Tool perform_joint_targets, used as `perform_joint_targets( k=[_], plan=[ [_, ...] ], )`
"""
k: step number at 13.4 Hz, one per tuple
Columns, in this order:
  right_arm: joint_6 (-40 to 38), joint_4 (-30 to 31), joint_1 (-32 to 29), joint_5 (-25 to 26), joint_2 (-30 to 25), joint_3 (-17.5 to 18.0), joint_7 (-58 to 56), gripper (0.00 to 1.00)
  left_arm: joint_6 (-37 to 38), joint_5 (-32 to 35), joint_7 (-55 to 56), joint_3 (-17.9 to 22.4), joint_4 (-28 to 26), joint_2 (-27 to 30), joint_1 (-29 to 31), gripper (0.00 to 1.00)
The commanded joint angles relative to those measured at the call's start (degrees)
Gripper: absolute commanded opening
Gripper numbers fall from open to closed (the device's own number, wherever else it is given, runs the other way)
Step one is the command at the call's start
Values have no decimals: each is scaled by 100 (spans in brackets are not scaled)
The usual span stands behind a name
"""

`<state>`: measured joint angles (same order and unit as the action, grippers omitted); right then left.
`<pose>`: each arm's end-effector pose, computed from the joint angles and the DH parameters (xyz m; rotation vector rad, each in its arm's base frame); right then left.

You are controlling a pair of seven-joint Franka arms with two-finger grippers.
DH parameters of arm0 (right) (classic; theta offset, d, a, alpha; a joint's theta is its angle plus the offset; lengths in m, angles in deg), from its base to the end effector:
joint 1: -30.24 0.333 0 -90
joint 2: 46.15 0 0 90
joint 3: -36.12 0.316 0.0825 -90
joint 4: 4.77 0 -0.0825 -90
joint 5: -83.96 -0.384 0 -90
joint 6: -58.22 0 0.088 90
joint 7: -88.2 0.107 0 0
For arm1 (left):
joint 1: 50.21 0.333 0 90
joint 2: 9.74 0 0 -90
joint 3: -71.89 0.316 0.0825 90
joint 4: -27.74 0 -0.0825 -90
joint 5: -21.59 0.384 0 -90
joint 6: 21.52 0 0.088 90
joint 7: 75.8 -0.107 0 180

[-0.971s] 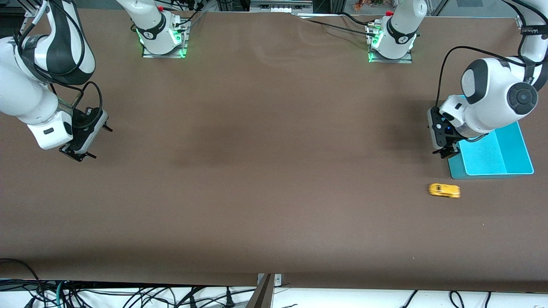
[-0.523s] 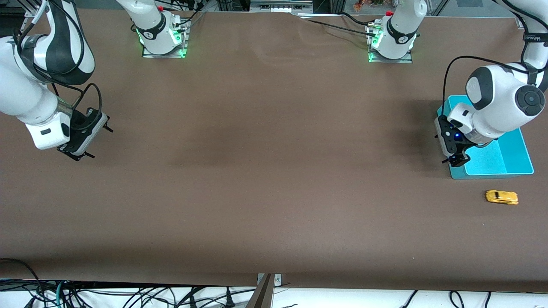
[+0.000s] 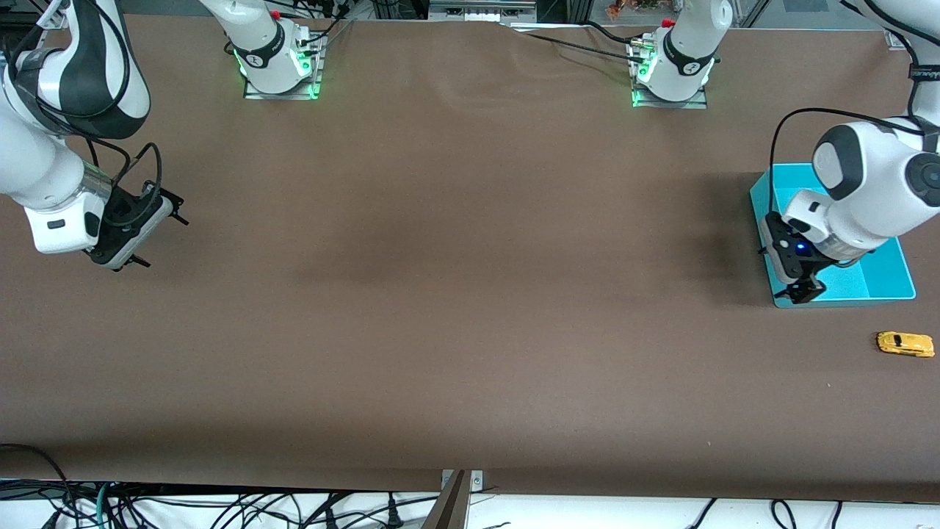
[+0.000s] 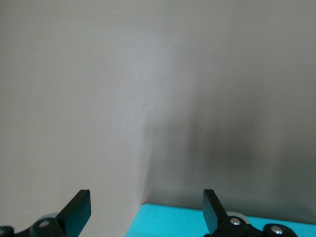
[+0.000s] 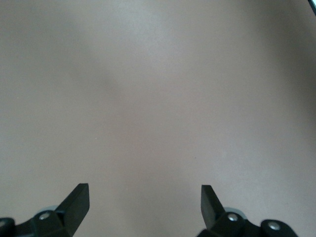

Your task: Wind and store yellow beetle car

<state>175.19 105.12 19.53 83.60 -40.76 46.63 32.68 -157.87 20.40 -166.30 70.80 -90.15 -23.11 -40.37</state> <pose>0.5852 -0.0041 0.4470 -2.7799 -1.4502 -0.0597 0.5866 0.0904 0.3314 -2.3474 2.0008 -0.1116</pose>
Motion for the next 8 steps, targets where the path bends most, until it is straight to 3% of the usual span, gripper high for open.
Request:
perform_joint_targets(
  k=[1,3,8],
  plan=[
    [-192,-20,-27,-35,-239,21,549,100,38,57,-170,-49,389,-131,403,100],
    [-358,-29,-10,-44,-406,21,1355,100,73,57,-239,-49,608,-140,693,100],
    [-1341,-370,219,9,-811,21,3676,100,64,40,-915,-49,1477,-762,1537,100]
  ],
)
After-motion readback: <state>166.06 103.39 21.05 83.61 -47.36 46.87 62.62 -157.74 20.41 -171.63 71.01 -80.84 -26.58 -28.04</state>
